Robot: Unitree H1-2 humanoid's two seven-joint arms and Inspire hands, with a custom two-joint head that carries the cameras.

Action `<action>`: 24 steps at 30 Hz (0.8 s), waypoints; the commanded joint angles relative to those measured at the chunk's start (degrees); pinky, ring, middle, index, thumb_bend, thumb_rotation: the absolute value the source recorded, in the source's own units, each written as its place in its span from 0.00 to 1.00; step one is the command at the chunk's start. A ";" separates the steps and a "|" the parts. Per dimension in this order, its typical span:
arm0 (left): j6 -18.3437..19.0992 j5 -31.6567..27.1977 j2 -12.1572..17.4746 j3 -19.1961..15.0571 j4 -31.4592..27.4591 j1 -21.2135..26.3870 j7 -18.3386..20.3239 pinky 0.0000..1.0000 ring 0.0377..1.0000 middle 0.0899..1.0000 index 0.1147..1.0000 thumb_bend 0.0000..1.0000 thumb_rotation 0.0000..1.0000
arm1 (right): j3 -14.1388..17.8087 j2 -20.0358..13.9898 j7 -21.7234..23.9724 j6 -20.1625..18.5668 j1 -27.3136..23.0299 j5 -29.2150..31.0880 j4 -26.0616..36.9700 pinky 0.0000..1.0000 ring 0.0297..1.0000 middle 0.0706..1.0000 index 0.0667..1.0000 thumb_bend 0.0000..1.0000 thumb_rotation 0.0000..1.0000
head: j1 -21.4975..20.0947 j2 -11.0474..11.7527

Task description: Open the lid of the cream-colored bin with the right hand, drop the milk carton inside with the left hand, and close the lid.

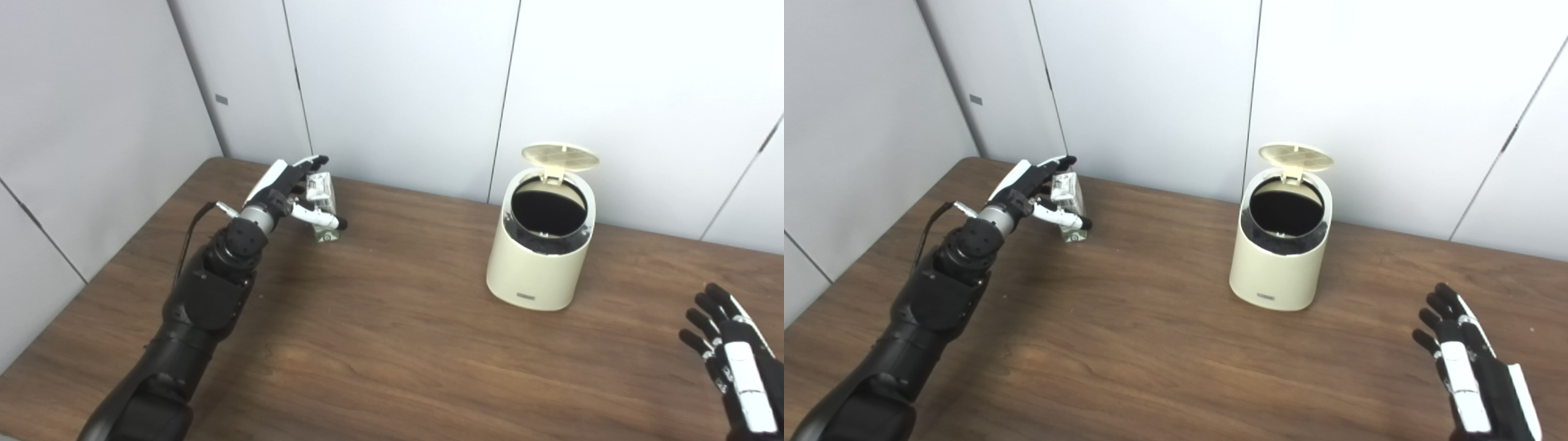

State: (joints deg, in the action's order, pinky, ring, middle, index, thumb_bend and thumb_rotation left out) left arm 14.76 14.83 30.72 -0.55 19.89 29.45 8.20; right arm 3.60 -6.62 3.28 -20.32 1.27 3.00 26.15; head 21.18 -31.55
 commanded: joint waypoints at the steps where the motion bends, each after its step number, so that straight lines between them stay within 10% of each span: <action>1: -1.64 1.16 2.86 0.00 -0.45 3.19 -0.64 0.86 0.91 0.92 0.92 0.93 0.04 | -0.12 0.07 -0.44 0.52 -1.28 -0.65 2.28 0.88 0.91 0.92 0.92 0.47 0.84 | 0.07 -0.02; 17: -3.10 1.61 1.31 -1.25 0.19 3.38 -5.03 0.53 0.58 0.62 0.61 0.78 0.00 | -0.43 0.29 -0.57 1.90 -1.31 -1.34 2.03 0.77 0.89 0.91 0.93 0.41 0.84 | -0.34 0.08; 19: -3.63 1.48 0.17 -1.55 0.36 3.46 -6.57 0.52 0.54 0.50 0.48 0.57 0.01 | -0.46 0.03 -0.50 2.28 -1.37 -1.50 1.78 0.75 0.88 0.91 0.93 0.37 0.82 | -0.43 0.11; 24: -6.21 2.15 -2.10 -0.76 2.06 4.47 -9.10 0.49 0.47 0.46 0.40 0.50 0.00 | -0.07 -0.56 -0.35 4.09 -1.36 -1.19 0.85 0.68 0.83 0.86 0.90 0.39 0.80 | -0.09 -0.05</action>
State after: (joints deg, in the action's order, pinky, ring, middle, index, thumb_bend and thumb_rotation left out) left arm 11.75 16.21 27.85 -1.05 22.28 30.00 1.12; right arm 3.22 -6.51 2.60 -19.60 1.25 1.70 26.03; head 21.01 -31.55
